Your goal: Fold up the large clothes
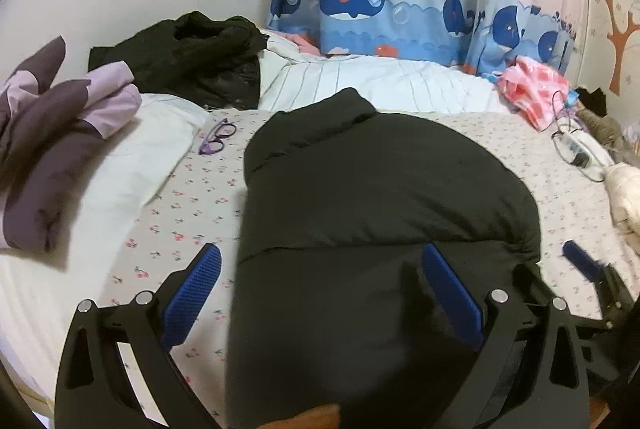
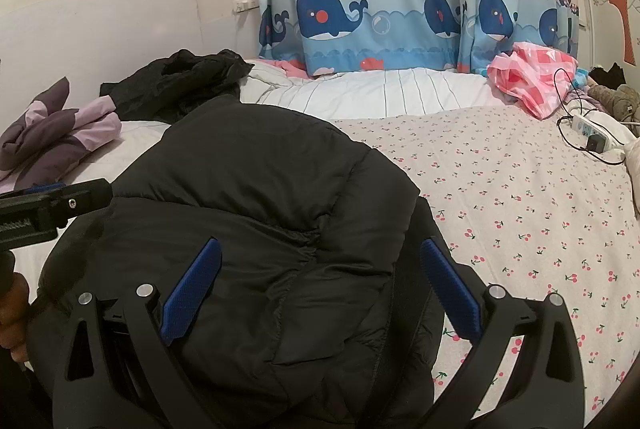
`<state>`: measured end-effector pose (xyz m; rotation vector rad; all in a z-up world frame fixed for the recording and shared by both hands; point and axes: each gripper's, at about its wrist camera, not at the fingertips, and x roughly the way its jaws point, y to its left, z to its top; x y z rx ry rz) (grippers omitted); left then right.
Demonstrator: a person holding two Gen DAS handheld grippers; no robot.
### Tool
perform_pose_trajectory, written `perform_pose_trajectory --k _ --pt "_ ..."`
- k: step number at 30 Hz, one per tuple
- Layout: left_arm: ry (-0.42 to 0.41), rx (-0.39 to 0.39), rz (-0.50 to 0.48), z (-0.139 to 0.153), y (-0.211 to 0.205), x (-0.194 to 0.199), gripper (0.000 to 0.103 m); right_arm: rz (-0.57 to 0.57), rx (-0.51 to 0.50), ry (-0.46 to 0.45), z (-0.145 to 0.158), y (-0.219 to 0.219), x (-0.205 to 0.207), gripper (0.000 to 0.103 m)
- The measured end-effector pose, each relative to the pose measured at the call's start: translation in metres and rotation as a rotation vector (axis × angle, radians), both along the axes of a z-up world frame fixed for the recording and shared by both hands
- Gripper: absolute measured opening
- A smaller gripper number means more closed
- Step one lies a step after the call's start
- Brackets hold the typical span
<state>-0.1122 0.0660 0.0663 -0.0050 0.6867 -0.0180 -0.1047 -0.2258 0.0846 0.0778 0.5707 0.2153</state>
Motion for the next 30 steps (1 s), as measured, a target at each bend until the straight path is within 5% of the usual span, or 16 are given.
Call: perform_pose_trajectory --k 13,21,30 --pt "-0.018 0.054 0.0 -0.002 -0.011 -0.005 0.096 -0.001 0.001 -0.001 0.0 0.003 0.0 0.096" --pt "-0.042 0.006 0.008 0.001 -0.004 -0.007 0.096 -0.002 0.0 -0.004 0.0 0.004 -0.001 0.096" --pt "-0.014 0.102 -0.02 -0.004 -0.02 -0.006 0.096 -0.004 0.0 -0.008 0.002 0.006 -0.002 0.096"
